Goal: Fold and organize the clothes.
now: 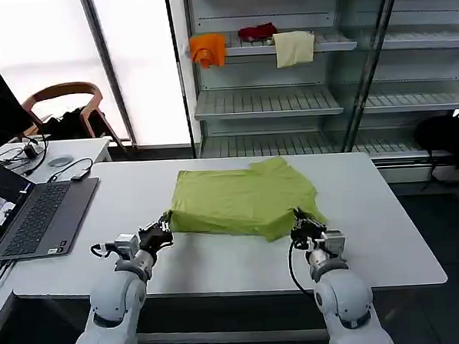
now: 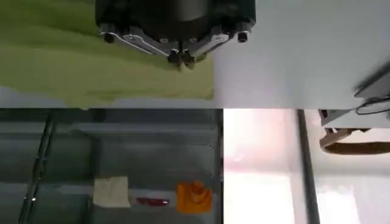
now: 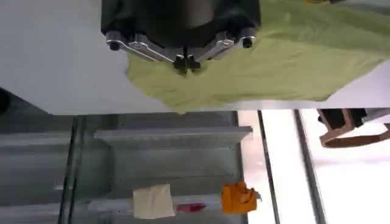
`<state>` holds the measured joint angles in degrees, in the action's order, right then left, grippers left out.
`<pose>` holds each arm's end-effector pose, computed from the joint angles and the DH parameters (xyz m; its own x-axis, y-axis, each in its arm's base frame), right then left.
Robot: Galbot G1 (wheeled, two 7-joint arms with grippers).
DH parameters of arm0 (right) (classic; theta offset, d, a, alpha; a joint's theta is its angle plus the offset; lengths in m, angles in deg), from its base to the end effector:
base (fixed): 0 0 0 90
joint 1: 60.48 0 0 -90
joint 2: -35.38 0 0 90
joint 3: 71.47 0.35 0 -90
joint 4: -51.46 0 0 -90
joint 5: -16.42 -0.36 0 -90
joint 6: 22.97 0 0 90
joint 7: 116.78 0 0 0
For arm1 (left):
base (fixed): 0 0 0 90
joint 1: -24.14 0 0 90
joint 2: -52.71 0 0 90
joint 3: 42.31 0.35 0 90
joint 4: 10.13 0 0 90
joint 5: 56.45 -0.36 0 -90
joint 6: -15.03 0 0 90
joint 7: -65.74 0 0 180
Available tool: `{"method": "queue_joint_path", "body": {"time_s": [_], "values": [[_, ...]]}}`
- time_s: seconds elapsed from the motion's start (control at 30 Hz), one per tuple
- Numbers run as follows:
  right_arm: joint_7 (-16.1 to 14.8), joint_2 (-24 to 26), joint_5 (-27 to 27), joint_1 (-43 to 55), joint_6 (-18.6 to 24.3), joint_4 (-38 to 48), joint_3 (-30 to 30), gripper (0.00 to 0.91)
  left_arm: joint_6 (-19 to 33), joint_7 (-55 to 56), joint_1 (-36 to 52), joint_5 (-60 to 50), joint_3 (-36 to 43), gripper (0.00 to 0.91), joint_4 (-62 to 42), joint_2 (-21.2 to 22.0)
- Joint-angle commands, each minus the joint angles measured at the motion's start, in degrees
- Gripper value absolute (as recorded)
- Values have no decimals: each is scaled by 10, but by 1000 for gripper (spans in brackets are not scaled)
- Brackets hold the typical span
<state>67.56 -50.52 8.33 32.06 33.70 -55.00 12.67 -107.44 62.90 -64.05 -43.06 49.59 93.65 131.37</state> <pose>0.3542 0.0174 -0.2344 -0.9629 -0.0784 0.2583 -0.0708 0.9967 0.0388 0.3575 0.0406 -0.2502 -0.9436 0.1415 0.2993 0.1352 0.9899 -0.0418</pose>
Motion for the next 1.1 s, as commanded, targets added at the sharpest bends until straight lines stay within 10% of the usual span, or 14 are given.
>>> {"method": "queue_joint_path", "body": {"time_s": [0.03,0.13,0.17,0.2,0.23,0.27,0.73,1.1], "values": [[-3,-2,4,74,0,82,-1,0,5,2,46,-15,6,0,-69,4],[-7,-3,13,84,1,99,0,0,6,0,51,-21,7,0,-80,5],[-9,-5,17,88,1,106,0,363,7,0,52,-23,8,10,-83,5],[-10,-6,21,91,1,110,0,907,8,-1,54,-25,10,252,-87,5],[-10,-11,24,94,1,116,1,907,9,-1,55,-29,12,856,-90,5],[-11,-14,31,95,1,121,2,907,9,0,56,-32,13,907,-92,6],[2,-25,49,149,9,175,26,907,12,-5,70,-55,-2,907,-79,5],[-44,28,47,-10,1,26,50,907,-7,-15,11,-19,4,907,-43,-1]]}}
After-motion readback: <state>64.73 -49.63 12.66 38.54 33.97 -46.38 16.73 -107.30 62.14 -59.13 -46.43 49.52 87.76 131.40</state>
